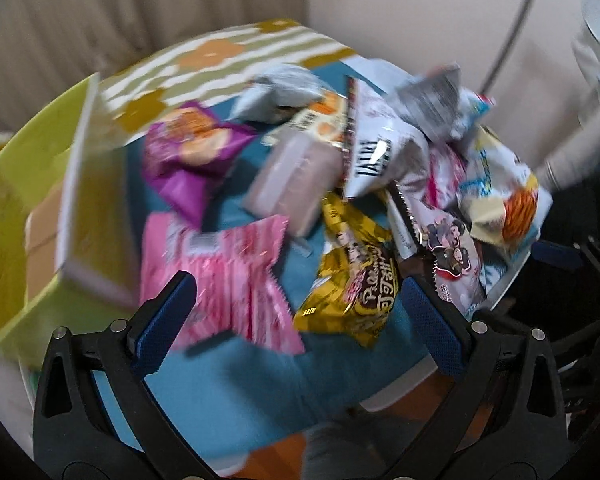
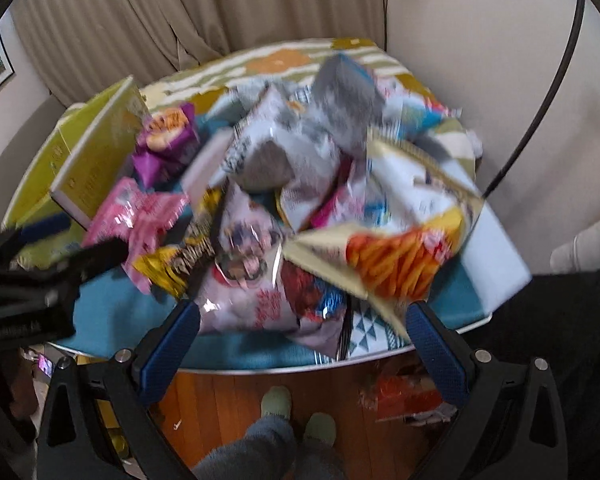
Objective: Organize snacks
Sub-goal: 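Grasp the gold Pillows pack with the left tool while the right tool grasps the blue-printed cookie bag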
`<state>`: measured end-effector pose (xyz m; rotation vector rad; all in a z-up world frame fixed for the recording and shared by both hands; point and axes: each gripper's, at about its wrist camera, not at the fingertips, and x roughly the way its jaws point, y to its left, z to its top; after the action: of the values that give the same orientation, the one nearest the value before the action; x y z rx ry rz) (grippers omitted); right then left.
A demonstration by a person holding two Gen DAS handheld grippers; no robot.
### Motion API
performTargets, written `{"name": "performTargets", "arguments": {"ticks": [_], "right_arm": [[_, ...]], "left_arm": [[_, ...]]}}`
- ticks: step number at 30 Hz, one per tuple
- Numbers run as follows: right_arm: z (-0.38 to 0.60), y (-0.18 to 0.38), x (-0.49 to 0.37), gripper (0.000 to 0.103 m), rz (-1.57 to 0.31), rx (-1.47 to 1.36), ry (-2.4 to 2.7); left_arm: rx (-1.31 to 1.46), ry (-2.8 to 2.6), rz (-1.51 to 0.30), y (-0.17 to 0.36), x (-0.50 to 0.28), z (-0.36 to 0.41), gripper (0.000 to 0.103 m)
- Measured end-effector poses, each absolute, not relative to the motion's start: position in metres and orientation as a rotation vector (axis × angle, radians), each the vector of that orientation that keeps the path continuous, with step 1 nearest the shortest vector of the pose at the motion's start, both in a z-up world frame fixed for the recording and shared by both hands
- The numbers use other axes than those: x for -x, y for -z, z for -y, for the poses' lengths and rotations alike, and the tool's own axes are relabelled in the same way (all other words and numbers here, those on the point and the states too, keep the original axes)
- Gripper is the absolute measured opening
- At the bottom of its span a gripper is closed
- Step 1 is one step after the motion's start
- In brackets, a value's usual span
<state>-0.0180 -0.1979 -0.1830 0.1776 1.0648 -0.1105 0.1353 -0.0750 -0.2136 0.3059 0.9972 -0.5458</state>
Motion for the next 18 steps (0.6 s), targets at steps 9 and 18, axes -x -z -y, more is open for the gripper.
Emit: {"name": "performTargets", "arguments": {"ticks": [9, 18], "right_arm": [[0.199, 0.211, 0.014, 0.103, -1.066, -0.118, -0.020], [0.215, 0.225, -0.001, 0.103, -1.058, -0.201, -0.162]], "left_arm": [[-0.459, 0.716, -1.091, 0.254, -0.161, 0.116, 0.078], [-0.448, 0.767, -1.177, 0.274, -0.179, 0.120, 0.071]]}}
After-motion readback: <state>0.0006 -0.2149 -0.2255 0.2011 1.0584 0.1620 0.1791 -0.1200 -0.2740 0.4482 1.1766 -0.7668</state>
